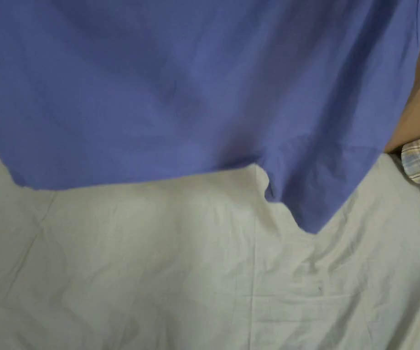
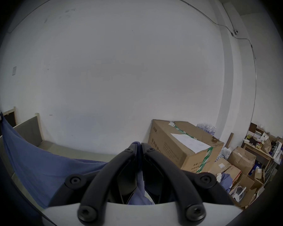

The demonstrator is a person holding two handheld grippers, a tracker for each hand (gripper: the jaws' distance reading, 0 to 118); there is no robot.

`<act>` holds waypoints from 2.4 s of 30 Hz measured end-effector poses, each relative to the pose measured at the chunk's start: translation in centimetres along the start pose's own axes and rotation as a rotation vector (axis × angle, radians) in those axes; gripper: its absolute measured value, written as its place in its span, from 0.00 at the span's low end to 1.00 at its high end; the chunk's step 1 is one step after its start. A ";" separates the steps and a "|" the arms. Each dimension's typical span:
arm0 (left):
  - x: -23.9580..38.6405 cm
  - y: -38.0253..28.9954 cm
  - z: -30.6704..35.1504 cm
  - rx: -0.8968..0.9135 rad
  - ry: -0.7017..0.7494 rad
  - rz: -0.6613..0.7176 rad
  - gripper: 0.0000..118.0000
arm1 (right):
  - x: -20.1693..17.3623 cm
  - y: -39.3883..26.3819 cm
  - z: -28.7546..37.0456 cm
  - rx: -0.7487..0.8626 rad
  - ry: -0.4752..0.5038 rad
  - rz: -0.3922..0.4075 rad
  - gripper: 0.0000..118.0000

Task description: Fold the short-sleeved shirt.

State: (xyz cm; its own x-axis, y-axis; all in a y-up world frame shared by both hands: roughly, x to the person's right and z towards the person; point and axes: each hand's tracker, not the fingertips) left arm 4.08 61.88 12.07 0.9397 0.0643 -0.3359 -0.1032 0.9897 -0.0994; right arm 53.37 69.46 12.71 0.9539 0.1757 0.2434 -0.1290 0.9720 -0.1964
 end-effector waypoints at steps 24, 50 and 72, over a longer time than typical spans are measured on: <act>10.7 -16.3 -19.6 -0.152 0.000 -0.084 0.00 | -4.1 -14.8 -19.1 -0.190 -0.032 -0.059 0.03; -5.0 -45.6 7.8 -0.729 -0.081 -0.062 0.00 | 2.6 -51.8 3.7 -0.731 0.105 -0.180 0.03; -10.7 -48.4 19.6 -0.830 0.031 0.067 0.12 | 5.9 -57.2 19.3 -0.743 0.296 -0.058 0.05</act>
State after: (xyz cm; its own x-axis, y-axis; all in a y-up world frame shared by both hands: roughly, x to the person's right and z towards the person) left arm 5.37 15.80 38.87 0.9149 0.1035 -0.3903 -0.3766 0.5674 -0.7323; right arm 61.18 17.91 43.70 0.9993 -0.0217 0.0313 0.0381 0.6022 -0.7974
